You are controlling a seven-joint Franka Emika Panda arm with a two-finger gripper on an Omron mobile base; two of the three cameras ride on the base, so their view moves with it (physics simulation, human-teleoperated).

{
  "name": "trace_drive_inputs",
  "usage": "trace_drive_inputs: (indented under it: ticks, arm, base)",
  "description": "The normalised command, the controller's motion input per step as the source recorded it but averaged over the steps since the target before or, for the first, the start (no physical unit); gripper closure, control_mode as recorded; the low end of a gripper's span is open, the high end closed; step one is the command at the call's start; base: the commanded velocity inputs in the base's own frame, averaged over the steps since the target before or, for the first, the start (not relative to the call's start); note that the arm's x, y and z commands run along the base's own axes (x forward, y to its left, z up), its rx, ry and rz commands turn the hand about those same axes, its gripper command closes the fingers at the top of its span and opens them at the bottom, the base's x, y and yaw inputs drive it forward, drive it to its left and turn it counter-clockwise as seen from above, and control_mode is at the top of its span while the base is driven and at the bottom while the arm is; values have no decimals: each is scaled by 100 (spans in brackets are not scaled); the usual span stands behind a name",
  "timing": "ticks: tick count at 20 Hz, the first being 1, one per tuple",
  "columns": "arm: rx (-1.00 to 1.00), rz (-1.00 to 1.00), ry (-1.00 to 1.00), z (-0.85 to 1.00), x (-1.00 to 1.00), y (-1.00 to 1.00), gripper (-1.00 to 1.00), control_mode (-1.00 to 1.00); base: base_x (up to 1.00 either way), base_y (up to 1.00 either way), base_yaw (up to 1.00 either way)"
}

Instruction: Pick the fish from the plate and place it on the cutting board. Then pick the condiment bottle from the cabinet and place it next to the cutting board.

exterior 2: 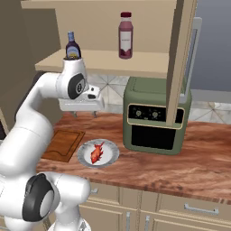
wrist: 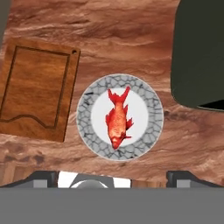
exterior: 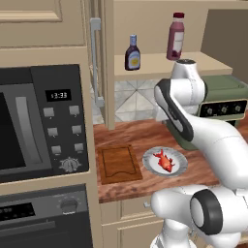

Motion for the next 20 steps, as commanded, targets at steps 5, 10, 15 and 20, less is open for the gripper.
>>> trace_drive_inputs:
  ticks: [5, 10, 15, 20]
  arm:
    - [0, 5, 8, -34, 0, -23, -100, -100]
    - [0, 5, 4, -40, 3, -8, -100, -100]
    - [0, 4, 4, -45, 10, 0, -100, -100]
    - [0, 3, 0, -45, 6, 0, -100, -100]
  base:
    - [0, 0, 0]
    - [0, 0, 0]
    - [0, 0, 0]
    - [0, 0, 0]
